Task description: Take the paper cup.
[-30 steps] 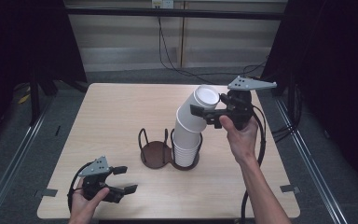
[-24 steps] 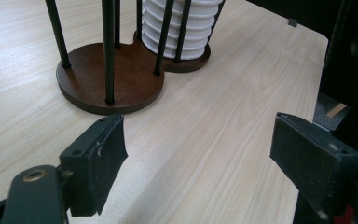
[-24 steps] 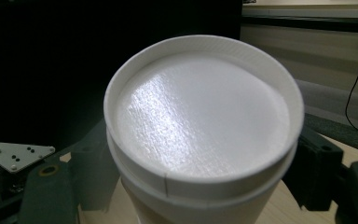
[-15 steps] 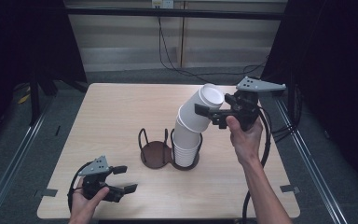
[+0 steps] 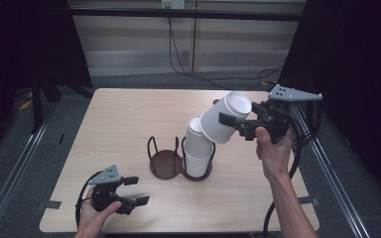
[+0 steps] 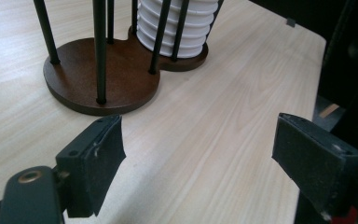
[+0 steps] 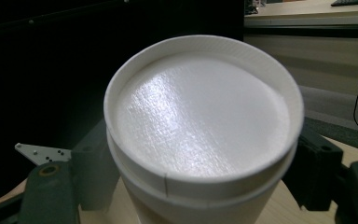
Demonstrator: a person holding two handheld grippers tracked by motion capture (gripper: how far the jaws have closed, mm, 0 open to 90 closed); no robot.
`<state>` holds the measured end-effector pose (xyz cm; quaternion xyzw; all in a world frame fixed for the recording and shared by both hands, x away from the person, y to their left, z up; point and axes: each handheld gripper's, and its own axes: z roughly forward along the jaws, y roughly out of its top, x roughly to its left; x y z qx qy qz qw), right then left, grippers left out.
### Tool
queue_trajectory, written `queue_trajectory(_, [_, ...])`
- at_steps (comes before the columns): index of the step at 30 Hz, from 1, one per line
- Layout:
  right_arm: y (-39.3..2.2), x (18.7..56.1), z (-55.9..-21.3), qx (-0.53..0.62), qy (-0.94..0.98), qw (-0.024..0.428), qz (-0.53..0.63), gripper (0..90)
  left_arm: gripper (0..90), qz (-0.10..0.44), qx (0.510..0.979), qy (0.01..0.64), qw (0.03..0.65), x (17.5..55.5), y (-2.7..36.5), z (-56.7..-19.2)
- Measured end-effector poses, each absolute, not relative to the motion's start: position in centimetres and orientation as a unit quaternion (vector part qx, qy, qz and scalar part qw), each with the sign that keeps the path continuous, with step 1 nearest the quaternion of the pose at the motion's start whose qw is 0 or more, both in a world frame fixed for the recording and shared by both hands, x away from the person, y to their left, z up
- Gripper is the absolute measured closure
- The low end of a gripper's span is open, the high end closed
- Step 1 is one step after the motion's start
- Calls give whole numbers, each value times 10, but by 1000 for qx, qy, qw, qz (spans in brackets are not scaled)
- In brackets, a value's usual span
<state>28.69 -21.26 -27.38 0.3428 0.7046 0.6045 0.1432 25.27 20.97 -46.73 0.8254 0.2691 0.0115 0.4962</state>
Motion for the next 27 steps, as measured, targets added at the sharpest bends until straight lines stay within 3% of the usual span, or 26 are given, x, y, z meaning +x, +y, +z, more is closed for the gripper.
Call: queue_trajectory(27, [-234, 250, -294, 347, 711, 131, 598, 240, 162, 22, 821, 226, 524, 256, 180, -440])
